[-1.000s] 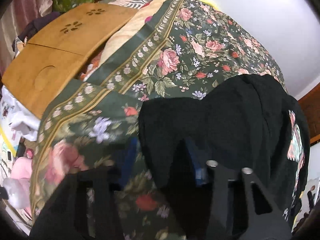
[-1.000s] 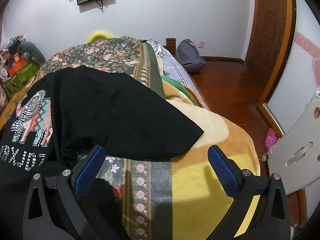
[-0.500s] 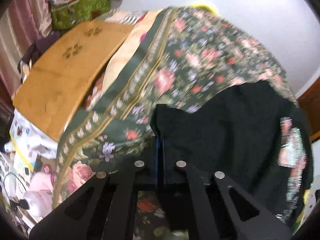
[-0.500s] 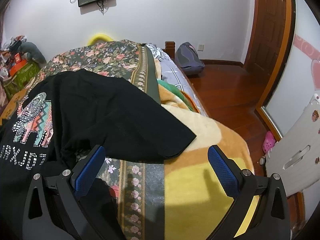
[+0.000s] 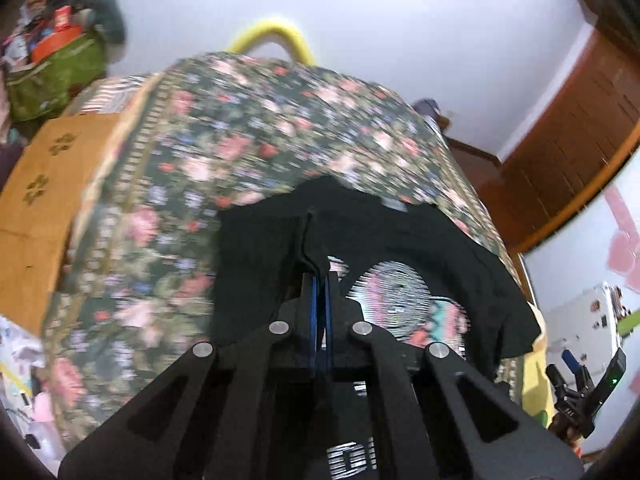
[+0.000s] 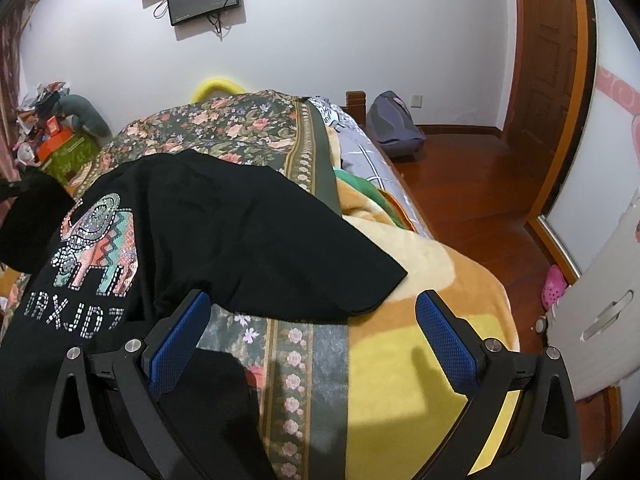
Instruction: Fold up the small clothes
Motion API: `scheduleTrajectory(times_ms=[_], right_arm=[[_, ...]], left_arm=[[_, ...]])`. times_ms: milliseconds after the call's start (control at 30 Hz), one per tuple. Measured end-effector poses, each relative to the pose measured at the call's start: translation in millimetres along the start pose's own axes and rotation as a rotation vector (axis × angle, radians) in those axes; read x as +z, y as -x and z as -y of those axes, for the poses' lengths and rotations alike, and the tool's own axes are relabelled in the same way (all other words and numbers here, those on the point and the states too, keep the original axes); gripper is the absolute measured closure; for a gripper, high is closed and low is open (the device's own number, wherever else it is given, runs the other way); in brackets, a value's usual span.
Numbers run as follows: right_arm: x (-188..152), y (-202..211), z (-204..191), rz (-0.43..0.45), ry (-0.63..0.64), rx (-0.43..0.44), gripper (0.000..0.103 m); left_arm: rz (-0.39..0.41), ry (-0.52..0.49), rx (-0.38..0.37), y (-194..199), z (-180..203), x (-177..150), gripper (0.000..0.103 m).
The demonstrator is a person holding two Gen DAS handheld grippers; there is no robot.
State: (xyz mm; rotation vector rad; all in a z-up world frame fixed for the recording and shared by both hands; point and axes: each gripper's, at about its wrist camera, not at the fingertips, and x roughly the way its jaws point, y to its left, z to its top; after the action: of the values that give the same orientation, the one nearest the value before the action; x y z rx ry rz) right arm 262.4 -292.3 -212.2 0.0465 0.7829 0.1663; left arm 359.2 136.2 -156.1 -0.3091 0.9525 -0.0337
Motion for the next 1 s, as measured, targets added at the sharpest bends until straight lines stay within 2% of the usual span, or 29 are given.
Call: scheduleTrajectory(times_ms=[133,267,367,433,500,533,600,667,767,833,867,1000], right_arm=[[-7.1,-2.4,12.7,-0.026,-0.024,0.004,0.002],[-8.8,-6.2,26.6,-0.053,-0.062,0.018,0.002],[0.2,-10.3,26.2,-0.058,-0.046,0.028,0.002],[8.3,-12.5,20.6,-0.051,-0.023,0.039,0.002],[23.4,-16.6,9.4,-0.038,0.014,0.064,0.002],[34.1,-19.6,0.2,-0.027,0.038,0.084,0.002],[49.6,-25.3,-13.0,-0.011,0.070,0.124,0.002],[66.5,-35.5,-28.9,0.001,0.107,0.150,0.002],[87.5,-59.8,-52.6,-0.009,0.151,0.180,0.003],[96.7,-80.7,-66.3,-0.041,0.165,0.192,0.007],[100.0,-90.4,-71.1,-0.057,0.172,0.195,0.010],[103.0,-129.4,-85.4,-0.129,0.206,0.166,0.018]], left_arm=[[-0.078,-0.050,-0.031,-40.5,32.1,-16.1,0.101],[-0.145,-0.147,0.018,-69.5,50.9,-33.0,0.098],[-0.145,-0.224,0.048,-67.2,55.1,-38.6,0.084],[-0.112,-0.235,0.061,-53.6,48.5,-35.4,0.057],[-0.051,-0.218,0.075,-35.6,34.7,-26.3,0.040],[-0.011,-0.203,0.096,-25.7,23.9,-20.9,0.034],[0.038,-0.166,0.151,-14.6,1.3,-11.0,0.031],[0.050,-0.101,0.192,-14.5,-29.9,-1.1,0.031],[0.001,-0.016,0.249,-36.5,-74.9,8.6,0.031],[-0.043,0.012,0.322,-58.4,-97.0,9.7,0.031],[-0.052,0.022,0.325,-67.3,-100.1,6.3,0.031],[-0.112,0.080,0.235,-97.7,-115.0,1.5,0.031]])
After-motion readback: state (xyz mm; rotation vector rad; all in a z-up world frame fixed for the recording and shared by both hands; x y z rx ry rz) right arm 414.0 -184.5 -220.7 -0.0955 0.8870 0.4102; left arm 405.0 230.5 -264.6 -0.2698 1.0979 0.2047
